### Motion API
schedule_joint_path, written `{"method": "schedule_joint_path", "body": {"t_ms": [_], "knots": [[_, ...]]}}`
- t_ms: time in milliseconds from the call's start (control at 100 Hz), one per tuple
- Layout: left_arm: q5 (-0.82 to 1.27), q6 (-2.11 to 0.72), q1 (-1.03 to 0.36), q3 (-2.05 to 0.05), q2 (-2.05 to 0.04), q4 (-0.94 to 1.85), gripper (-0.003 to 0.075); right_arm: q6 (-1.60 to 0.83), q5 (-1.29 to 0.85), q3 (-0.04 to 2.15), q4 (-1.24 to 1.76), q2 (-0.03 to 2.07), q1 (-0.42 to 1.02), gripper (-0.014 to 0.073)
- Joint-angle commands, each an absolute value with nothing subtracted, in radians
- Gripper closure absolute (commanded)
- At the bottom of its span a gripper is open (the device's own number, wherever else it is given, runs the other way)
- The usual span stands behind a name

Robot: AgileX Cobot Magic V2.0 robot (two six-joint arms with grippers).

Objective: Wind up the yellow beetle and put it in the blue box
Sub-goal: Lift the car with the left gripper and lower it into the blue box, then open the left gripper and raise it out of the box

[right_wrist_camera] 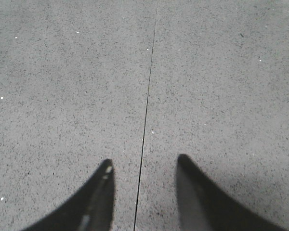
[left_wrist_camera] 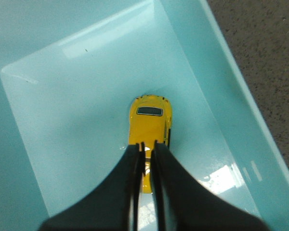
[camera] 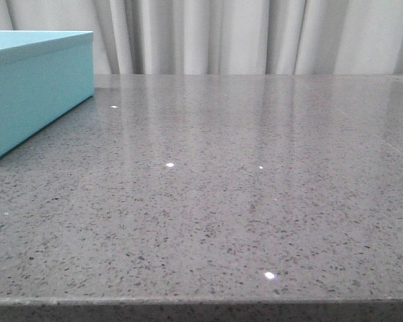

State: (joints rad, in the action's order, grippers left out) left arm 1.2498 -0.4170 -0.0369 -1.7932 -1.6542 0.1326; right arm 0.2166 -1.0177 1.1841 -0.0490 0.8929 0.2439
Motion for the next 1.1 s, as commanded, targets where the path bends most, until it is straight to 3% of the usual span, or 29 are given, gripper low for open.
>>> {"method": "schedule_joint_path", "body": {"t_ms": [0,130,300,800,1090], "knots": [[1.269,-0.405,-0.039,-1.817,-1.561,0.17,0.0739,0.206,-0.939,1.165,-0.06,0.828,0.245,0.0441],[1.269,-0.405,-0.039,-1.78,-1.485,0.208,0.0739,0.206,-0.908,1.092,-0.078,0.737,0.245,0.0566],[1.253,-0.405,-0.039,-1.681,-1.383,0.238,0.0739,0.206,-0.859,0.997,-0.101,0.624,0.245,0.0644],[0.897,-0.403,-0.039,-1.048,-0.896,0.34,0.0739,0.206,-0.697,0.718,-0.101,0.338,0.245,0.0654],[0.77,-0.403,-0.039,-0.707,-0.564,0.36,0.0739,0.206,-0.579,0.598,-0.101,0.289,0.245,0.0654]]}}
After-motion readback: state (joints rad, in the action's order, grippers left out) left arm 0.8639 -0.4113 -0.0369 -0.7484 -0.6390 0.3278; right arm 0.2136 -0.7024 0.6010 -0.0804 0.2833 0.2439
